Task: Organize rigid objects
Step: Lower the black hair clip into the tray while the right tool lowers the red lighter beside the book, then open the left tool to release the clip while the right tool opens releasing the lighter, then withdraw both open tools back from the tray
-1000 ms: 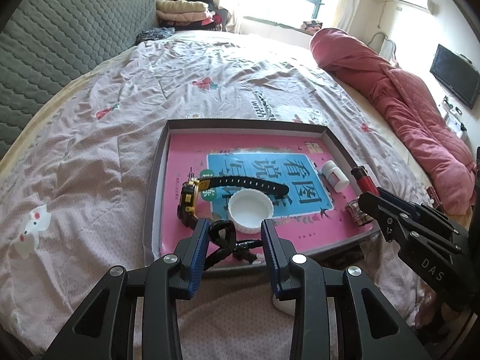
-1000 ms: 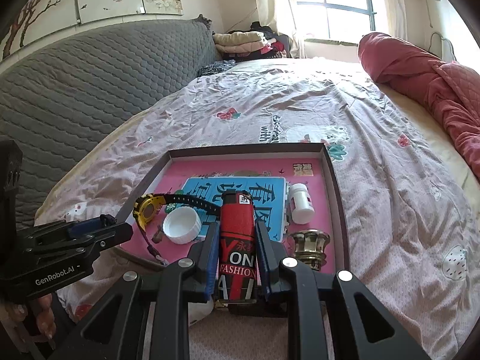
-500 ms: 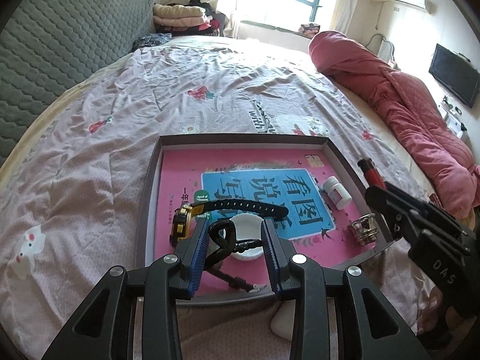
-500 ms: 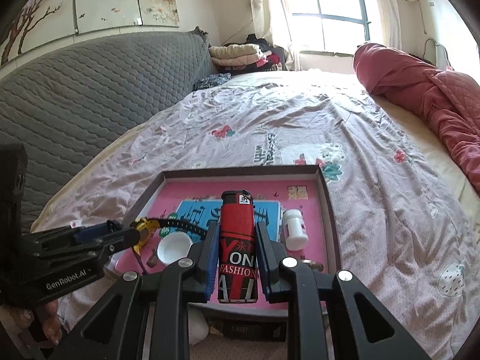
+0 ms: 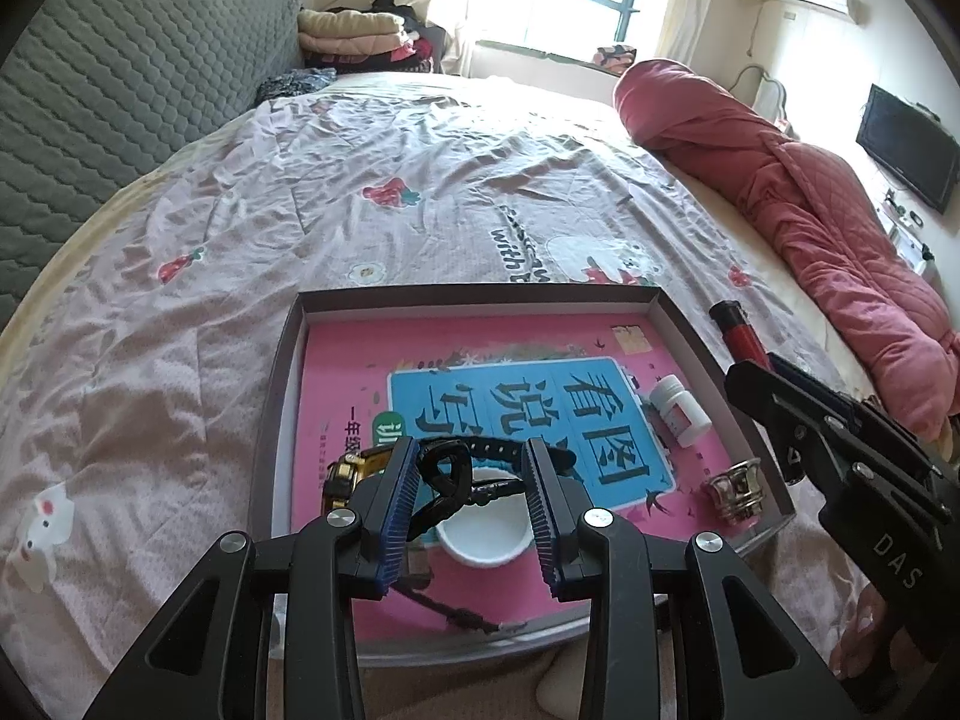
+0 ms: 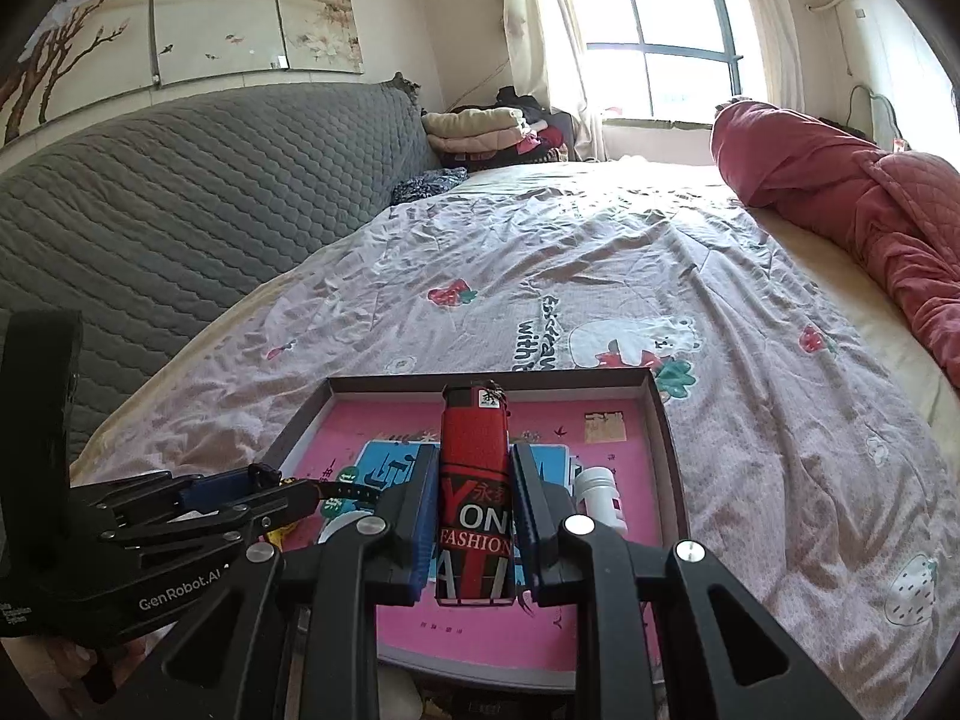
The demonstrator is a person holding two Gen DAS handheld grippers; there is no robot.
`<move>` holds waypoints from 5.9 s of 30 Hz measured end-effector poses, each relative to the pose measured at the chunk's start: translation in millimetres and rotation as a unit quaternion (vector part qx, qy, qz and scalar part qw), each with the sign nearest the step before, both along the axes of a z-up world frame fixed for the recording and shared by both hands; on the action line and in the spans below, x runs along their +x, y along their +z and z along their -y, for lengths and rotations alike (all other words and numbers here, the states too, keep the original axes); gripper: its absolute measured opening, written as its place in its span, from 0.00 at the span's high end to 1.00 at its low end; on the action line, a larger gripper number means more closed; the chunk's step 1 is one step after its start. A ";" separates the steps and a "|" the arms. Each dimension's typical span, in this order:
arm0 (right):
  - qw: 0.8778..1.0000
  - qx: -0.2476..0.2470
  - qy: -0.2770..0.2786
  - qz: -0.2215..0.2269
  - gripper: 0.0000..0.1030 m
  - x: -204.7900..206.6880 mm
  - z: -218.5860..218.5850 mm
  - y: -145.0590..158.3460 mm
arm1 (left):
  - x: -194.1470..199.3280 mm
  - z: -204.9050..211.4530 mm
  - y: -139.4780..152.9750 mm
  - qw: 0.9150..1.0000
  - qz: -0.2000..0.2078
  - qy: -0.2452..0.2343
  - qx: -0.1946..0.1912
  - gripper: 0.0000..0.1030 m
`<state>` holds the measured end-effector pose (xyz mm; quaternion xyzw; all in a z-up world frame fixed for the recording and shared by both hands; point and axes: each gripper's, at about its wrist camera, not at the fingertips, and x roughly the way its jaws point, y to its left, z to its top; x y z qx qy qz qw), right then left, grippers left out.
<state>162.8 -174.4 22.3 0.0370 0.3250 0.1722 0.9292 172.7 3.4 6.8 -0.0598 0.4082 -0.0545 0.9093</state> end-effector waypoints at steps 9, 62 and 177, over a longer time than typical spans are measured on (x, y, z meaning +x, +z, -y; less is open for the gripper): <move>1.000 -0.007 0.000 -0.001 0.77 9.0 -5.8 -6.2 | 12.2 2.3 -7.3 1.000 -0.007 -0.002 0.004 0.65; 0.990 -0.084 0.024 -0.110 0.77 17.3 -22.6 -73.8 | 40.0 3.3 -47.4 0.998 -0.062 -0.002 0.008 0.65; 0.998 -0.040 0.045 -0.003 0.48 -6.1 -8.1 -14.5 | -35.3 -12.9 22.7 0.998 0.019 0.057 0.017 0.28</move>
